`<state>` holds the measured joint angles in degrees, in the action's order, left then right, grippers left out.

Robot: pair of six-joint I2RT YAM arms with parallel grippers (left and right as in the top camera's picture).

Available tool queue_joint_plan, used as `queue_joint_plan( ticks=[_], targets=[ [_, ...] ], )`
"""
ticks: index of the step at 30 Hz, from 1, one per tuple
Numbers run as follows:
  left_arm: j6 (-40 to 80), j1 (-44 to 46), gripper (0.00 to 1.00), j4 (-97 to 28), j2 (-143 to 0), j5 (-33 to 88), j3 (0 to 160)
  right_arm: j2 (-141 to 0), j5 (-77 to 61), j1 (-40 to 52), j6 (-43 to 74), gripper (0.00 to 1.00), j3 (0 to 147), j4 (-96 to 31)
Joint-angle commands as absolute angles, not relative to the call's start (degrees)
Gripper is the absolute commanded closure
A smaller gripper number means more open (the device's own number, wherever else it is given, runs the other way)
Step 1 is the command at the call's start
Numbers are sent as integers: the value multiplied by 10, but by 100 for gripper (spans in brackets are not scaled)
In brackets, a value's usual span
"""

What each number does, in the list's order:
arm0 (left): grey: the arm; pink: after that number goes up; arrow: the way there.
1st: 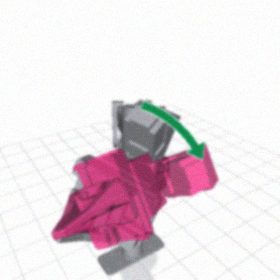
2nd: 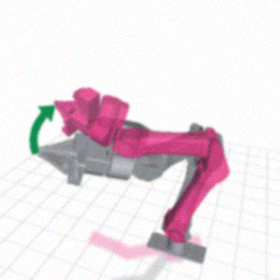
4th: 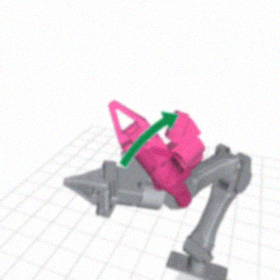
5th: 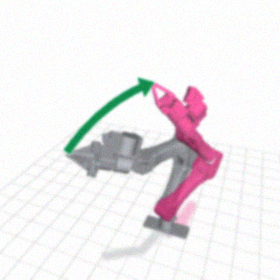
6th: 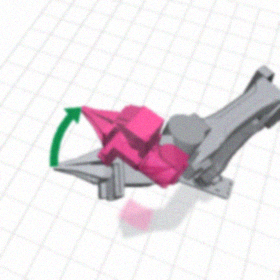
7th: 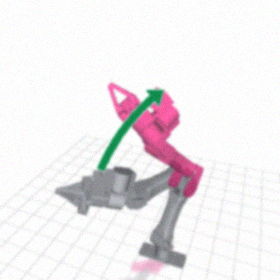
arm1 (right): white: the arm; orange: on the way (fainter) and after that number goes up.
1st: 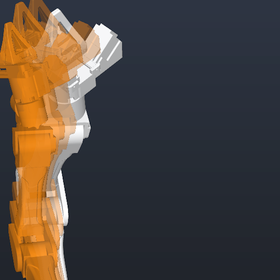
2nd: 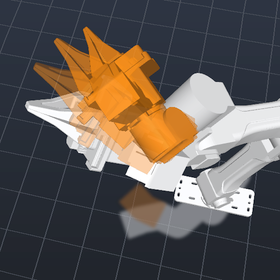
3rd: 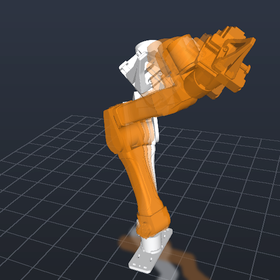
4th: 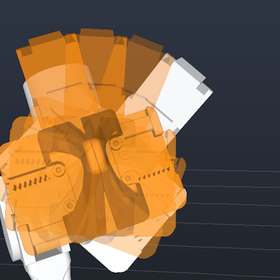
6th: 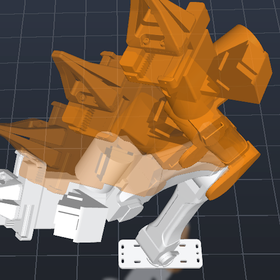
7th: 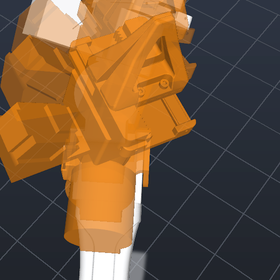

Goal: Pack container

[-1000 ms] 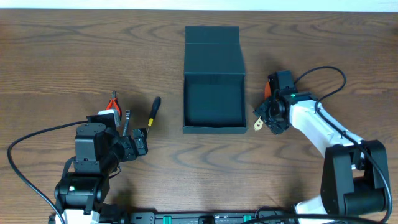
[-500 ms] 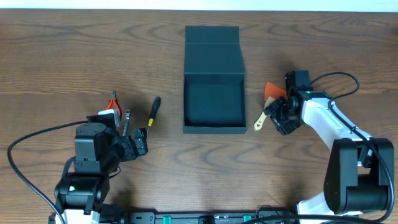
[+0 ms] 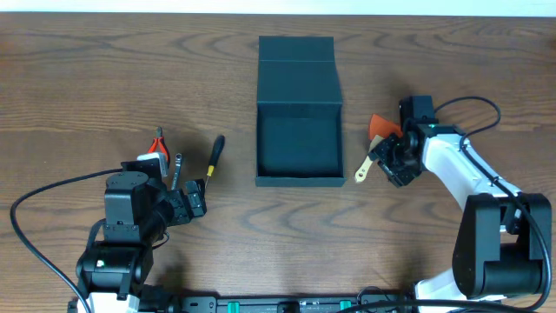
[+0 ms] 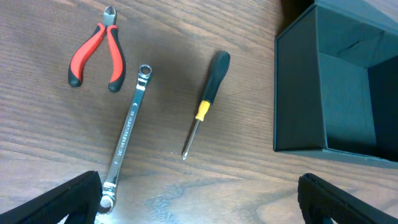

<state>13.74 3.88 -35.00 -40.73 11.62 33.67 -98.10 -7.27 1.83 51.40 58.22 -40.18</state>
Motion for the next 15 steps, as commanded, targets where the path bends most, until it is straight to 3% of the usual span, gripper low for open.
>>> queue_joint_plan(
  ticks=[1, 9, 15],
  targets=[
    [142, 41, 1, -351, -407, 112, 348, -986, -52, 12, 496, 37, 630, -419],
    [140, 41, 1, -352, -407, 109, 348, -986, -43, -36, 488, 29, 675, -470],
    [141, 41, 2, -351, -407, 109, 348, -986, -31, -67, 352, 27, 675, -513]
  ],
)
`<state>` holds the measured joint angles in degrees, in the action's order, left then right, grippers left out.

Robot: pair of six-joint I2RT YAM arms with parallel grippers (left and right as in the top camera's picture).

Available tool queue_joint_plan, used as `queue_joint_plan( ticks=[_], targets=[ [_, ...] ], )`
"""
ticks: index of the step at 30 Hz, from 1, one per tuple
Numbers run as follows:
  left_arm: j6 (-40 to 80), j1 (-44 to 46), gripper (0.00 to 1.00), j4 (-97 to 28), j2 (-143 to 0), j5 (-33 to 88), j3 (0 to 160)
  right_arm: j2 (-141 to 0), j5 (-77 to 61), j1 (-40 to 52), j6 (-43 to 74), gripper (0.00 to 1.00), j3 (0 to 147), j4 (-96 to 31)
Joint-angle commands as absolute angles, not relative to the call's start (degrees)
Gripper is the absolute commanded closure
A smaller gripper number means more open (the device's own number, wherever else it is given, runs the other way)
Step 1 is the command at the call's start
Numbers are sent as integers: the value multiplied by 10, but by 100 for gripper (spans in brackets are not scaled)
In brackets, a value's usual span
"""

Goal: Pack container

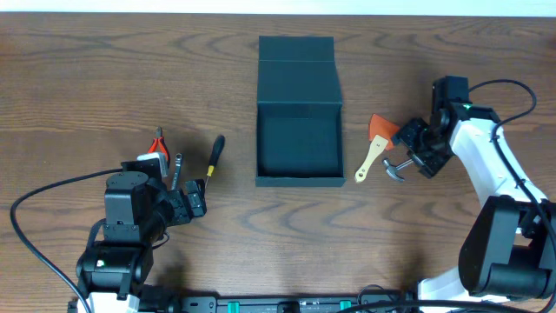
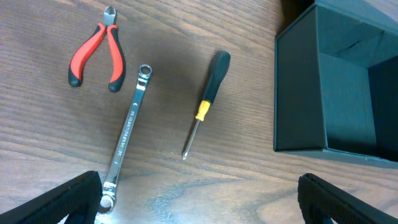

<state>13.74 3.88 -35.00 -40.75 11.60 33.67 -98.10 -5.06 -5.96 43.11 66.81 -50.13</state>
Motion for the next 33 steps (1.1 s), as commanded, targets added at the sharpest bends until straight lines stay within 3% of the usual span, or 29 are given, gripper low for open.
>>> queue_joint_plan(
  ticks=[1, 15, 33],
  targets=[
    [141, 41, 1, -351, -407, 109, 348, -986, -23, -67, 342, 27, 675, -517],
    [141, 41, 1, -352, -407, 109, 348, -986, 21, -58, 312, 28, 625, -479],
    [141, 41, 2, -352, -407, 109, 348, -986, 11, -1, 187, 32, 585, -394]
  ],
)
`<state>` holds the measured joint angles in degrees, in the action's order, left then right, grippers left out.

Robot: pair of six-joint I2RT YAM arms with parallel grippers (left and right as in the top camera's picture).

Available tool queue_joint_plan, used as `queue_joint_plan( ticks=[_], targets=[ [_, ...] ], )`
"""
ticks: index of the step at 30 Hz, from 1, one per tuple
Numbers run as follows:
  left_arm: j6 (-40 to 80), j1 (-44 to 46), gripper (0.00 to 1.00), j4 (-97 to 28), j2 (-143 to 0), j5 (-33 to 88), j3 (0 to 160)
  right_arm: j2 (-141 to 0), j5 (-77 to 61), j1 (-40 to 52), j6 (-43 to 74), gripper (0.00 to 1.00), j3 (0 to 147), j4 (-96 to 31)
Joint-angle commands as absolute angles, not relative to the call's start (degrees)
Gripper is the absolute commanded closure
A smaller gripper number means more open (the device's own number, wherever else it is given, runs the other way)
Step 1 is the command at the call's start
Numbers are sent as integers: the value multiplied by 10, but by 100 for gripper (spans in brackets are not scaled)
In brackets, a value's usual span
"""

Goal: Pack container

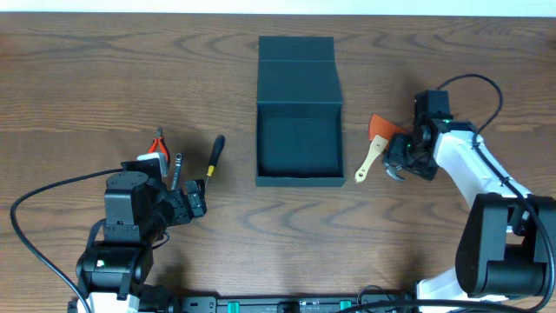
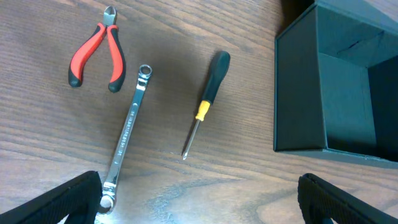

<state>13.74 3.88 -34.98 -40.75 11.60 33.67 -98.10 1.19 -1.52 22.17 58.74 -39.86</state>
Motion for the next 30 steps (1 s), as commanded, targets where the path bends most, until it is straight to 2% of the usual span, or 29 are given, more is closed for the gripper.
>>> queue_joint_plan(
  ticks=[1, 20, 23, 25, 27, 30],
  targets=[
    [141, 41, 2, -351, -407, 109, 348, -986, 11, 2, 187, 32, 585, -393],
    [141, 41, 1, -351, -407, 109, 348, -1059, 15, 11, 186, 32, 584, -383],
    [141, 41, 1, -351, -407, 109, 348, -1060, 15, 11, 185, 45, 584, -383],
    [141, 41, 1, -351, -407, 109, 348, -1060, 15, 11, 186, 59, 584, -385],
    [141, 41, 1, -351, -407, 109, 348, -1060, 15, 11, 186, 69, 584, -387],
    [141, 41, 1, -352, -407, 109, 348, -1060, 15, 11, 186, 74, 584, -388]
  ],
)
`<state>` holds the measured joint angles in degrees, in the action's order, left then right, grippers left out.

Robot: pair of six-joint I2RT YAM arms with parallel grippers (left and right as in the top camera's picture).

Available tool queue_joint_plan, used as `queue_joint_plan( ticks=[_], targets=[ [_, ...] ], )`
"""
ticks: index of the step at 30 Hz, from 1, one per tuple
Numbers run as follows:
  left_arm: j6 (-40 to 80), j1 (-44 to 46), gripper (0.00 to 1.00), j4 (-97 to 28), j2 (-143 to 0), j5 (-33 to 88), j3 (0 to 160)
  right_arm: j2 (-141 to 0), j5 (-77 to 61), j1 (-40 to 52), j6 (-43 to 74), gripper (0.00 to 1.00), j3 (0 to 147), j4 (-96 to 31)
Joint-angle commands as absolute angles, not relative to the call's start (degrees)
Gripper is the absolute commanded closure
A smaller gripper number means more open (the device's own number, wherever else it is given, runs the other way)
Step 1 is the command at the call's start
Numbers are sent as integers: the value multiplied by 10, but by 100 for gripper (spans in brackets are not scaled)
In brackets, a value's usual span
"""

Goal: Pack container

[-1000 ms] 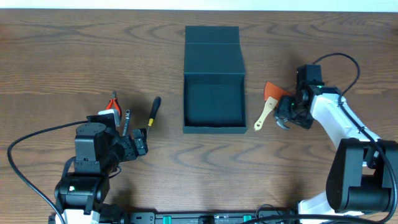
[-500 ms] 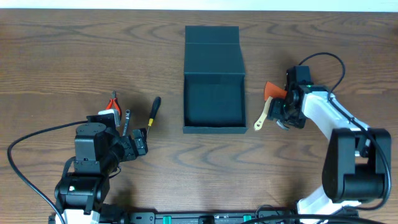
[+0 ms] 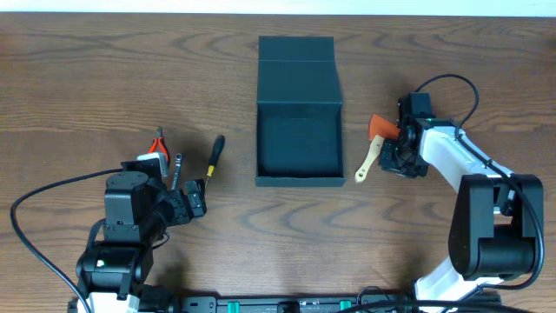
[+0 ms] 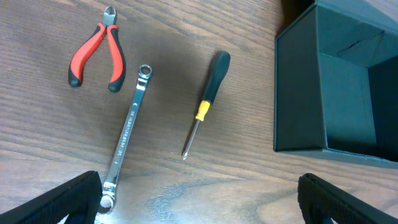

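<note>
The open dark teal box stands mid-table with its lid folded back; the left wrist view shows its near corner. Left of it lie a black-and-yellow screwdriver, a silver wrench and red pliers. My left gripper is open and empty, just short of the wrench's end. Right of the box lies a scraper with an orange blade and a wooden handle. My right gripper hangs beside that handle, its jaws hidden from above.
The right arm's black cable loops over the table behind it. The left arm's cable runs along the front left. Bare wooden table surrounds the box.
My right gripper has shifted a little to the left, closer to the scraper's handle, and now covers the small metal piece that showed below it. The left arm and the tools have not moved.
My right gripper was over the scraper's handle. Then it stood further right, with a small metal piece showing on the table beside the handle. Then it was back near that piece, and now beside the handle. The scraper, box and left-side tools stayed put.
</note>
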<state>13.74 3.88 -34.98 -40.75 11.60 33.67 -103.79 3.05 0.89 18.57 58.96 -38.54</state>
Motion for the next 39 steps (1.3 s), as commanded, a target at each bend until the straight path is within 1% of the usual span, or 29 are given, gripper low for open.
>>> queue_joint_plan(
  ticks=[1, 3, 4, 8, 10, 32, 39],
  targets=[
    [141, 41, 2, -351, -407, 109, 348, -1060, 15, 11, 186, 78, 584, -388],
    [141, 41, 1, -352, -407, 109, 348, -1060, 15, 11, 186, 89, 584, -388],
    [141, 41, 1, -352, -407, 109, 348, -1060, 15, 11, 186, 92, 584, -388],
    [141, 41, 1, -352, -407, 109, 348, -1060, 15, 11, 186, 95, 584, -388],
    [141, 41, 1, -352, -407, 109, 348, -1060, 15, 11, 186, 99, 584, -388],
    [141, 41, 1, -360, -407, 109, 348, -1056, 15, 11, 186, 99, 585, -397],
    [141, 41, 1, -360, -407, 109, 348, -1046, 15, 12, 181, 99, 603, -419]
  ],
)
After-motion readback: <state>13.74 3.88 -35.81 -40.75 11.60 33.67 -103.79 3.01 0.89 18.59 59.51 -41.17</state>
